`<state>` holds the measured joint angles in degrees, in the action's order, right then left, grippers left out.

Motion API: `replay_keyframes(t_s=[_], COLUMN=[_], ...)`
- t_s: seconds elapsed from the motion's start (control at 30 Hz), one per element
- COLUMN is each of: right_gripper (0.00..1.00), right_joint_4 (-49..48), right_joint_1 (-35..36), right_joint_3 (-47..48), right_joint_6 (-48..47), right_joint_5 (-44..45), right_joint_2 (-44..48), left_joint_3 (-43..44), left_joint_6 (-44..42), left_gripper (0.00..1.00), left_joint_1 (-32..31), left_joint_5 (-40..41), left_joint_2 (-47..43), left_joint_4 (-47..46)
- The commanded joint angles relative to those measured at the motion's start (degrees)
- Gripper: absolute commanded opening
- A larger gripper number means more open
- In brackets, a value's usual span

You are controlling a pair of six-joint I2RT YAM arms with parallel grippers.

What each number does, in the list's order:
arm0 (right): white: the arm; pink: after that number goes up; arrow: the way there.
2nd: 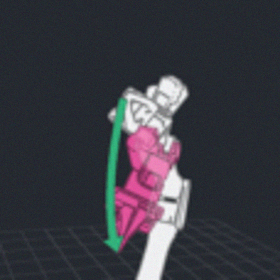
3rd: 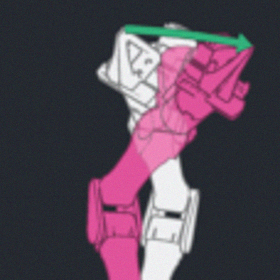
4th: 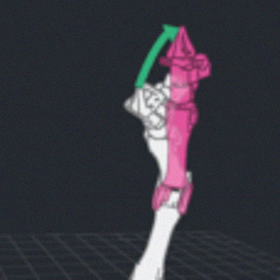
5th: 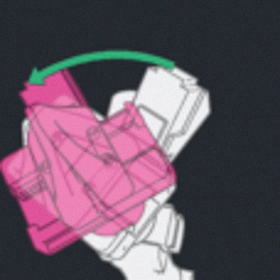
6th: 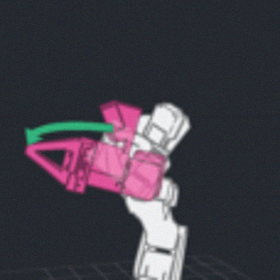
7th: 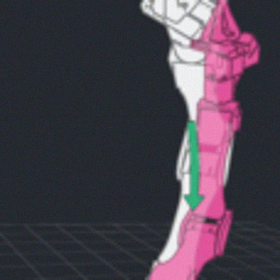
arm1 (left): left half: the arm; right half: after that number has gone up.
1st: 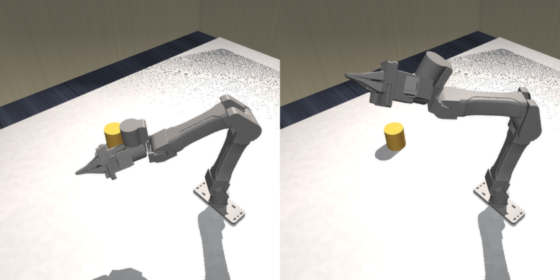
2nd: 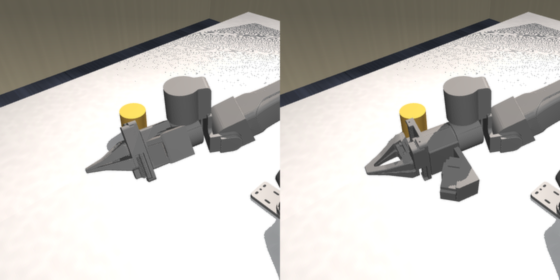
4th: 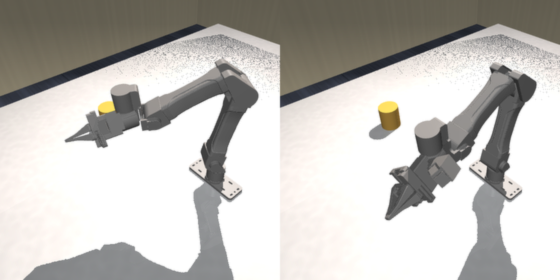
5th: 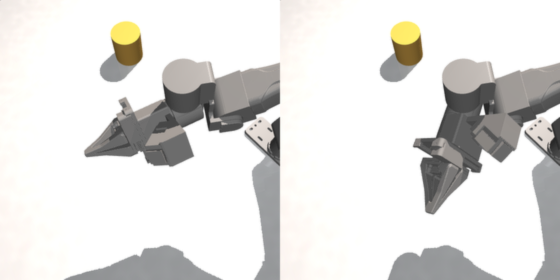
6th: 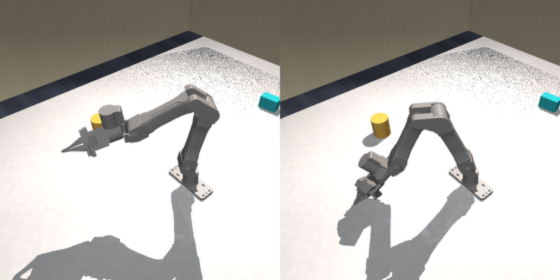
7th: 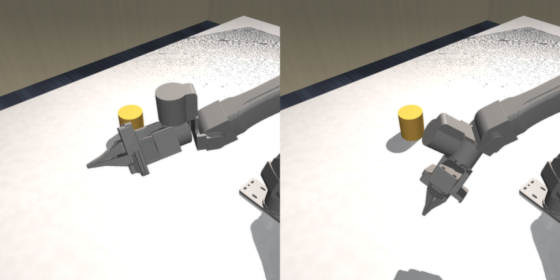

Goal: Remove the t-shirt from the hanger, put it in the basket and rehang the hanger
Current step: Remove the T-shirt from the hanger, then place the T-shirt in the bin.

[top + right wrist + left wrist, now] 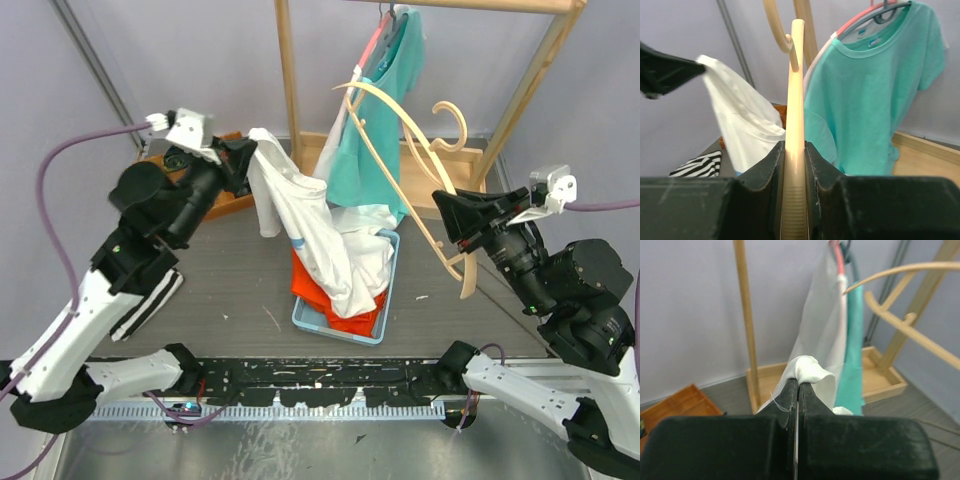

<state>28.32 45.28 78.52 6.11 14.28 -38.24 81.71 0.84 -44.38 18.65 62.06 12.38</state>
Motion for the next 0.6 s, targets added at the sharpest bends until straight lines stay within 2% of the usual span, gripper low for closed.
replay_keyframes(t_s=[0.0, 0.27, 0.57], right_gripper=[0.01, 0.01, 0.01], right_joint_4=[-3.75, -3.45, -2.56], right_joint_1=[0.21, 0.17, 0.22], right_joint_3=[2.44, 4.09, 6.29], right_joint_6=[-0.43, -0.06, -0.07], right_joint_5=[7.51, 13.16, 17.51], right_joint_2=[-1.95, -4.11, -3.77], left_joint_3=[5.0, 14.05, 19.17], left_joint_6=[5.52, 12.69, 19.23], left_gripper=[0.0, 0.0, 0.0], left_joint_1=[0.17, 0.22, 0.12], left_joint_5=[-12.15, -26.7, -34.19], left_joint_2=[-4.56, -2.28, 1.5], left_joint_4=[-1.71, -0.65, -2.51])
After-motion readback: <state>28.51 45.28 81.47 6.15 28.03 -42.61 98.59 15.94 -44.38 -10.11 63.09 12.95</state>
